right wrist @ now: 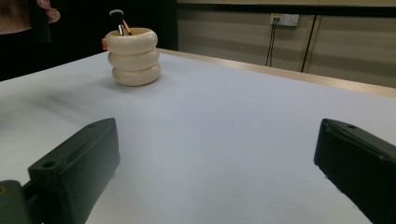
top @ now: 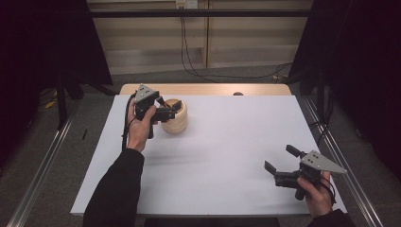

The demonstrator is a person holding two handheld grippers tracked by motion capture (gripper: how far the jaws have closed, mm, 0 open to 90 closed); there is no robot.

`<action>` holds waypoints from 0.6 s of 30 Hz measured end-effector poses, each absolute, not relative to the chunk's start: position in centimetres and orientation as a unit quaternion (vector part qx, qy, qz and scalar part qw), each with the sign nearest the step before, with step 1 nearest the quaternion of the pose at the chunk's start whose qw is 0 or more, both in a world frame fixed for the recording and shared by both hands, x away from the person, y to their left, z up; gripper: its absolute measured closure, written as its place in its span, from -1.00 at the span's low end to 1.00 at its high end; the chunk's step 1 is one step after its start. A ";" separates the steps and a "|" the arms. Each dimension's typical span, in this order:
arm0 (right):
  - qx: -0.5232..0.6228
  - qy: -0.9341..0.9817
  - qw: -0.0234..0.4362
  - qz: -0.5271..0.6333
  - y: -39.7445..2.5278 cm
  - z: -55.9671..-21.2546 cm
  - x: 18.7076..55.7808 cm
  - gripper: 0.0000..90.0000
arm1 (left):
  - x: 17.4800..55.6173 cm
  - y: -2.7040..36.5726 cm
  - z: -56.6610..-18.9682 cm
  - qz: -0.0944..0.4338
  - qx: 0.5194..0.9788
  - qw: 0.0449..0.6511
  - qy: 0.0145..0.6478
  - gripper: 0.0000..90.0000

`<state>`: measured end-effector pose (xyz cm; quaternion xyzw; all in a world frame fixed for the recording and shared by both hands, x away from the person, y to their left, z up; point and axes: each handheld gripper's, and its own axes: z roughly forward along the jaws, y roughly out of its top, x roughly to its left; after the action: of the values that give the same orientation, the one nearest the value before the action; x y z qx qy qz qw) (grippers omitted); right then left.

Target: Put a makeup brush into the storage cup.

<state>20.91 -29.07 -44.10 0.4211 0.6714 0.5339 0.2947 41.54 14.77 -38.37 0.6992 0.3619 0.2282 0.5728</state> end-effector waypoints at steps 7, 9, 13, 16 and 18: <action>0.420 0.674 0.291 0.533 -29.0 -44.1 20.9 -0.99 | 40.7 15.3 -38.3 0.216 0.699 0.577 0.364 -0.96; 0.421 0.674 0.293 0.532 -29.0 -44.0 20.9 -0.99 | 40.3 15.4 -38.4 0.218 0.699 0.577 0.362 -0.96; 0.420 0.674 0.293 0.532 -29.0 -44.1 20.9 -0.99 | 39.5 15.4 -38.5 0.225 0.707 0.568 0.358 -0.96; 0.421 0.673 0.294 0.532 -29.0 -44.1 20.9 -0.99 | 39.0 15.5 -38.7 0.225 0.704 0.569 0.360 -0.96; 0.421 0.673 0.294 0.532 -29.0 -44.0 20.8 -0.99 | 38.7 15.6 -38.9 0.226 0.701 0.572 0.360 -0.96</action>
<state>20.85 -29.02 -44.04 0.4211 0.6729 0.5323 0.2940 38.65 15.63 -38.90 0.7014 0.3599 0.2264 0.5720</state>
